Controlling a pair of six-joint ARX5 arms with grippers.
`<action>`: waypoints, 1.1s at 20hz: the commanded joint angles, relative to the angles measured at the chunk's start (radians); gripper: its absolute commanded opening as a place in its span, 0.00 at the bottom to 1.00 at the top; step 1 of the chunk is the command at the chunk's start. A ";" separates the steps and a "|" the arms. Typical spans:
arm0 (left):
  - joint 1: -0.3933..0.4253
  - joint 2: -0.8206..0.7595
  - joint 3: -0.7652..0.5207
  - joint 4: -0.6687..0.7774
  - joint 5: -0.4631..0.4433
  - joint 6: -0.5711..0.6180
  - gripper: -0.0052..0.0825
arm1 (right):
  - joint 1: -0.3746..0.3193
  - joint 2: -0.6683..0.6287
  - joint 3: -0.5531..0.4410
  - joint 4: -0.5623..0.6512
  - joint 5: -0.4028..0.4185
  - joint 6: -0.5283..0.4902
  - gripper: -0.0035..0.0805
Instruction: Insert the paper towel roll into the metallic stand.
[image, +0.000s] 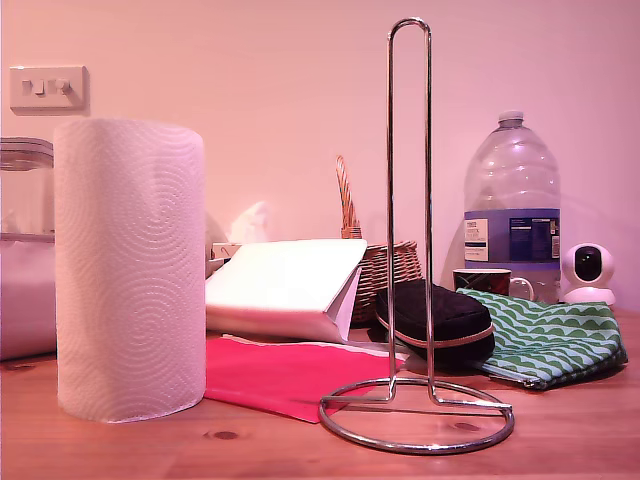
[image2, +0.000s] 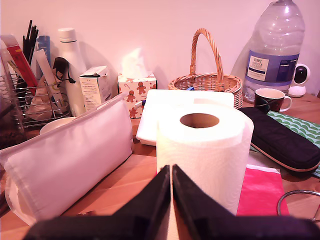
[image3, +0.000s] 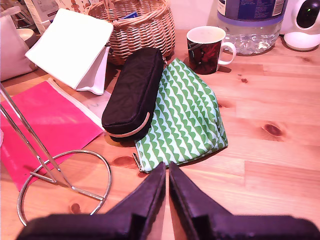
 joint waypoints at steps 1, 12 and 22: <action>0.003 -0.002 -0.021 -0.224 0.038 -0.004 0.03 | 0.004 0.003 -0.009 -0.051 -0.003 0.003 0.03; 0.003 -0.002 -0.019 -0.116 0.092 0.006 0.03 | 0.004 0.003 -0.009 -0.020 -0.085 0.043 0.03; 0.002 0.135 0.161 -0.122 0.322 0.339 0.03 | 0.037 0.008 -0.003 -0.010 -0.319 0.047 0.03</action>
